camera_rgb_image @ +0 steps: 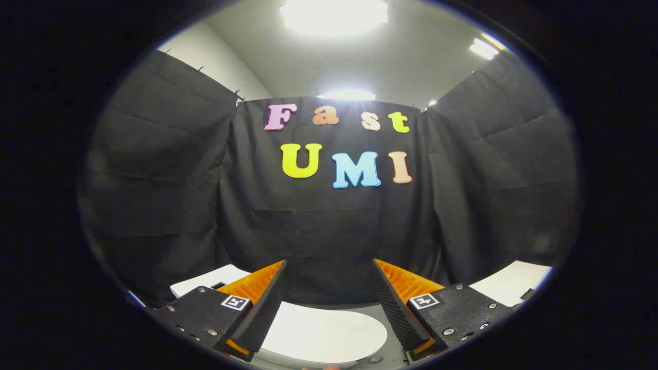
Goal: Open the toilet lid.
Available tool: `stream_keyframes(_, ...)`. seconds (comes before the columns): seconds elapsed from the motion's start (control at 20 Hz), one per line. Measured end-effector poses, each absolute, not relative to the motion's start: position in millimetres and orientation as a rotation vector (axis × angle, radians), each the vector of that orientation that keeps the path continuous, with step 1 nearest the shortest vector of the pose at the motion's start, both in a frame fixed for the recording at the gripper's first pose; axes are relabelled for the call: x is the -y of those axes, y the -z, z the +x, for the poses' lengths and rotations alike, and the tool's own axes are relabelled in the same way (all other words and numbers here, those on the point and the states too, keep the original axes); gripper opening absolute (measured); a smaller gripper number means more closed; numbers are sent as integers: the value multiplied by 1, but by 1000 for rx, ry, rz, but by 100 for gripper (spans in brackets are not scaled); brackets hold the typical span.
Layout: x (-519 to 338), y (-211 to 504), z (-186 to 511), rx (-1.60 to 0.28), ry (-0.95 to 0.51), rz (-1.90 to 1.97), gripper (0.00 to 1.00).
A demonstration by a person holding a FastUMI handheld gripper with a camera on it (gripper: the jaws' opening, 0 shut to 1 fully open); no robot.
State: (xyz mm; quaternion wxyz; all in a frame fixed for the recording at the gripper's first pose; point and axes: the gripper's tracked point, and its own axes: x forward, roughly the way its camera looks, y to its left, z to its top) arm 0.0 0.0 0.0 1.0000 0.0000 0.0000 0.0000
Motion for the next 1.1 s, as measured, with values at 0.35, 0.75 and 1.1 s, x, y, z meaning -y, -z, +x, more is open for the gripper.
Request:
stream_keyframes(0.35,26,10,2,-16,36,38,97)
stream_keyframes(0.75,23,14,3,4,7,2,97)
stream_keyframes(1.1,38,35,9,-38,33,11,97)
